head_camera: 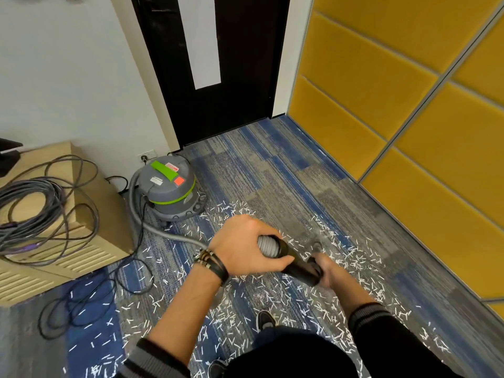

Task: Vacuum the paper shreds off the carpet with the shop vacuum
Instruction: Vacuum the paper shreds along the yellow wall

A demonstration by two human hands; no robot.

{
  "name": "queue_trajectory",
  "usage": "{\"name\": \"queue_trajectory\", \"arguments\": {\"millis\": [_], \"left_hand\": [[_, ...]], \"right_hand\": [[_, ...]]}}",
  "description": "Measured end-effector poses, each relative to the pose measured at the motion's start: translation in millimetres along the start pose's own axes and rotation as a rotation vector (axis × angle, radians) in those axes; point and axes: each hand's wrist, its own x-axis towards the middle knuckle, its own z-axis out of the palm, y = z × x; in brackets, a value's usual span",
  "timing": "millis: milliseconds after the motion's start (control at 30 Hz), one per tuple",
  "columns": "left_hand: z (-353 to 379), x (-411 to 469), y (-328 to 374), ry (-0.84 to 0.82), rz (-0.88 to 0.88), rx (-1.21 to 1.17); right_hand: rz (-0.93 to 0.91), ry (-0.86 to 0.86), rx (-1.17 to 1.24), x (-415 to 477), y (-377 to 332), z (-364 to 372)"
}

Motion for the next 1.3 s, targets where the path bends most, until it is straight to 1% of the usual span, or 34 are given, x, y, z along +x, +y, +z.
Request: {"name": "queue_trajectory", "arguments": {"millis": [67, 133, 267, 400, 467, 533, 633, 700, 800, 900, 967, 1100, 1167, 1233, 1300], "left_hand": [[-2.5, 5.9, -2.6, 0.015, 0.023, 0.004], [-0.4, 11.4, -2.8, -0.004, 0.037, -0.013], [9.0, 19.1, -5.8, -0.061, 0.031, -0.071], [40.6, 17.0, -4.4, -0.225, -0.087, -0.129], [57.5, 12.8, 0.3, -0.291, -0.114, -0.149], [58.0, 15.9, 0.6, -0.265, -0.123, -0.116], [41.0, 24.4, -6.4, -0.161, -0.111, -0.059], [30.9, 27.4, -6.7, -0.074, -0.076, -0.031], [27.0, 34.2, 3.3, -0.016, -0.013, -0.018], [30.9, 40.8, 7.1, -0.027, 0.008, -0.124], [36.8, 39.5, 5.3, -0.062, -0.003, -0.196], [56.3, 27.6, 2.2, -0.159, -0.132, -0.223], [67.5, 19.3, 7.6, -0.193, -0.184, -0.248], [70.7, 18.5, 14.8, -0.181, -0.19, -0.264], [65.0, 25.5, 16.5, -0.131, -0.186, -0.214]], "right_hand": [[-0.02, -0.036, 0.045, -17.9, -12.5, 11.2], [-0.015, -0.036, 0.068, -23.7, -18.0, 16.6], [0.019, -0.017, 0.034, -31.5, -7.7, 2.0], [0.113, 0.049, 0.044, -30.0, 22.3, -42.4], [0.121, 0.101, 0.032, -27.2, 31.9, -53.6], [0.111, 0.107, 0.021, -24.7, 24.9, -51.6], [0.098, 0.07, -0.025, -24.1, 1.0, -34.1], [0.052, 0.048, -0.032, -15.3, -12.7, -23.8], [0.017, -0.024, 0.024, -12.7, -25.6, -11.0], [0.043, -0.038, 0.091, -20.7, -27.2, -10.5], [0.045, -0.004, 0.074, -17.1, -20.9, -22.3], [0.113, 0.043, 0.002, -15.9, 3.8, -50.3], [0.119, 0.057, -0.036, -14.2, 14.2, -62.1], [0.106, 0.055, -0.044, -20.9, 12.2, -64.0], [0.082, 0.065, -0.056, -20.7, 2.0, -60.2]]}}
